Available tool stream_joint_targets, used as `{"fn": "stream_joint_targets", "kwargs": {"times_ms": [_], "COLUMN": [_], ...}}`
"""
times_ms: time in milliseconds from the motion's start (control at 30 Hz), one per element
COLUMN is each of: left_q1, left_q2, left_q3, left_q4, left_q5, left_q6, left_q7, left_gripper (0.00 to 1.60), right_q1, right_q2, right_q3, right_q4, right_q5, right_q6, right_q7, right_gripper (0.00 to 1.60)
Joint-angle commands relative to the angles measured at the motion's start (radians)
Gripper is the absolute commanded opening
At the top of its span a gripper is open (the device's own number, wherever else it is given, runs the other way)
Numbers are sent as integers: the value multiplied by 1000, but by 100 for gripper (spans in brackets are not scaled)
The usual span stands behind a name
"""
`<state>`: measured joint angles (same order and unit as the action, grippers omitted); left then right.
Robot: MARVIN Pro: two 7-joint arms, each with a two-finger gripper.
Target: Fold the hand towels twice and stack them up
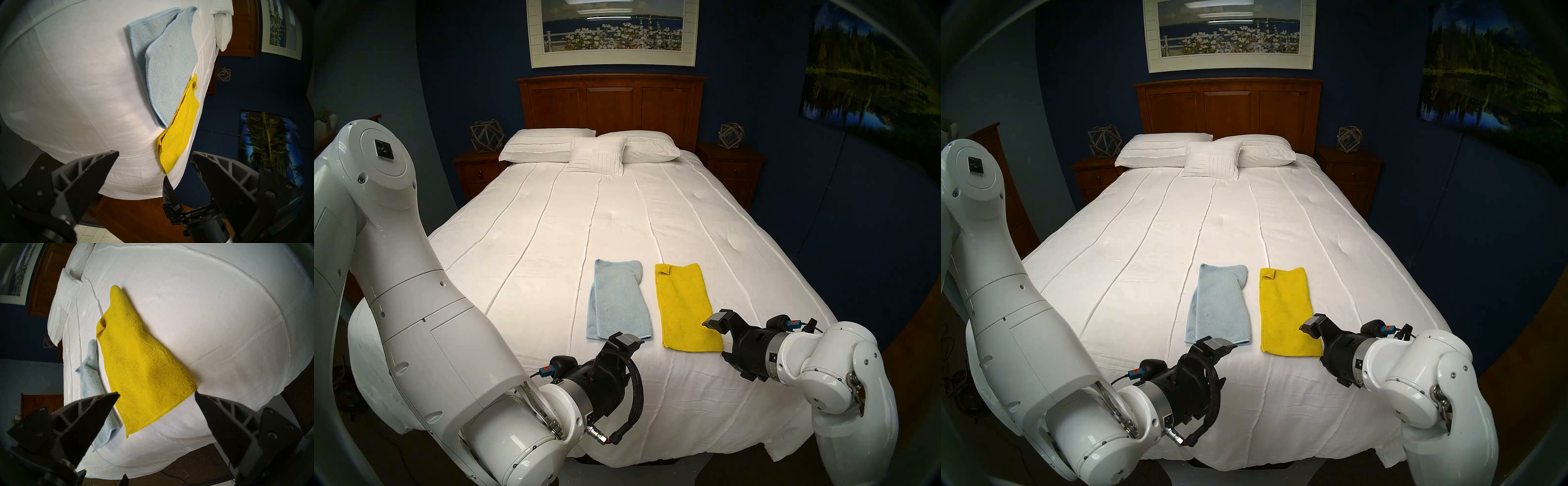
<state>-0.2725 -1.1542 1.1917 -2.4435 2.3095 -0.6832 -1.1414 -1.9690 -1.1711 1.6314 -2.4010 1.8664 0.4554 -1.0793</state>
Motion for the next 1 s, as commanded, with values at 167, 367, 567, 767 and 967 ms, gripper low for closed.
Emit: {"fn": "stream_joint_targets", "kwargs": {"times_ms": [167,367,567,767,967], "left_q1": [-1,0,0,1,1], "left_q2": [2,4,5,6,7], "left_q3": [-5,-5,-6,-6,-7], "left_q4": [0,0,0,0,0], "left_q5": [2,4,5,7,8], "left_q6": [-1,-2,-3,-4,-5], "left_q7": [-2,-1,0,1,3], "left_gripper": [160,160,160,160,160], "right_q1": [-28,-51,-26,2,26], "right_q2": [-9,-9,-18,-19,-25], "right_q3": [-1,0,5,-4,-20], "right_q4": [-15,5,30,58,80], "right_q5": [-16,-60,-76,-85,-88], "right_q6": [-9,-12,-20,-21,-23], "right_q7": [20,65,114,129,138], "right_gripper": [160,160,160,160,160]}}
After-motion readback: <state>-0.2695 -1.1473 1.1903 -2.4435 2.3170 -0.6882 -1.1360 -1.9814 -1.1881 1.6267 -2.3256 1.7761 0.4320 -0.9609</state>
